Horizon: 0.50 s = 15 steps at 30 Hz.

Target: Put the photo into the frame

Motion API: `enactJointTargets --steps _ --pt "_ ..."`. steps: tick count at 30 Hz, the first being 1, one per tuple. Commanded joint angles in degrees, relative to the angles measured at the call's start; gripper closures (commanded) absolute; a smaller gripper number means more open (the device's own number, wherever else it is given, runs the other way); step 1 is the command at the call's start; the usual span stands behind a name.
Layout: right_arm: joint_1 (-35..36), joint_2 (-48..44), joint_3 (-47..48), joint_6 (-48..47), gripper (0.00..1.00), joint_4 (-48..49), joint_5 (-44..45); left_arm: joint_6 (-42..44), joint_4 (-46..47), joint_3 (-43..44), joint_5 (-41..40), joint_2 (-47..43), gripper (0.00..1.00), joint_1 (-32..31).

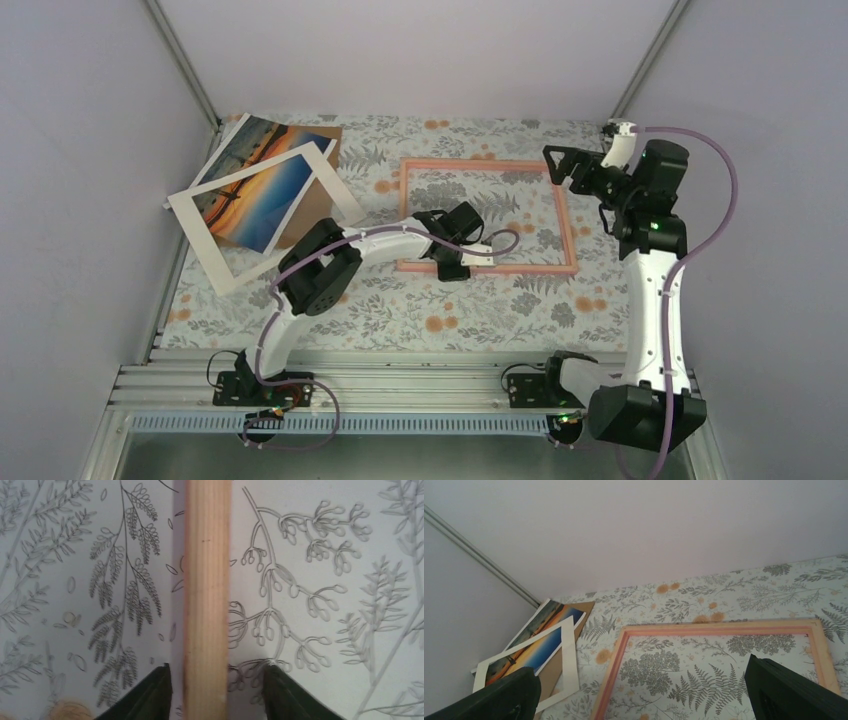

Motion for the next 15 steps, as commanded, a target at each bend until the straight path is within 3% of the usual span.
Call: enactJointTargets --steps 1,4,8,15 --pt "-0.5 1.7 -1.3 -3.4 0.00 3.3 -2.9 -2.6 -2.8 -1.0 6.2 -5.0 0.43 2.0" --pt "-0.4 3.8 -2.2 -4.0 0.00 4.7 -4.4 -4.6 -3.7 -0.2 11.7 -9.6 0.32 6.4" --pt "1.7 6.8 -3.2 -3.0 0.01 7.9 -6.9 -7.1 -4.4 -1.3 18.5 -16.5 0.27 13.6" --pt "12.4 14.7 -2.9 -3.4 0.02 12.8 -7.7 -15.4 -3.1 -12.4 28.7 -31.2 0.19 33.7"
